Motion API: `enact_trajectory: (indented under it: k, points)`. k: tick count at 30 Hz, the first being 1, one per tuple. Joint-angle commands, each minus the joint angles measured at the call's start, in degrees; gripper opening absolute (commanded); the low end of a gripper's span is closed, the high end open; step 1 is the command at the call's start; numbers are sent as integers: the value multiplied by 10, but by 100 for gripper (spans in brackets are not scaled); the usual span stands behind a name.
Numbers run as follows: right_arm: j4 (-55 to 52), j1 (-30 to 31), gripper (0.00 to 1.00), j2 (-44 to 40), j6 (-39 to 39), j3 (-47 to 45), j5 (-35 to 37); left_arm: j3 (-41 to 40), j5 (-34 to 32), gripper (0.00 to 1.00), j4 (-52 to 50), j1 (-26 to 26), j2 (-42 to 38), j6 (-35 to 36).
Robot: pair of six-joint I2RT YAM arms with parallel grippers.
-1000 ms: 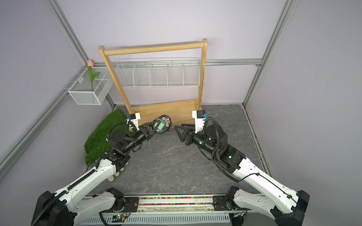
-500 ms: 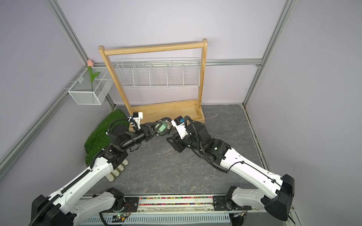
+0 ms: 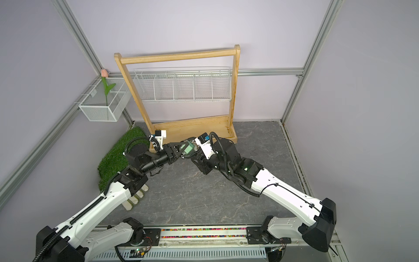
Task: Pack away charging kits
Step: Zip the zipper on the storage bag.
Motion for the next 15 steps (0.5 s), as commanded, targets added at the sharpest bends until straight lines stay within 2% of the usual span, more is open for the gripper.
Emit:
enact_trajectory:
  k: [1, 15]
  points:
    - [5, 3, 42, 8, -23, 23, 16, 22, 29, 0, 18, -4, -1, -3]
    - [9, 3, 31, 28, -26, 31, 4, 25, 47, 0, 34, -4, -5, -12]
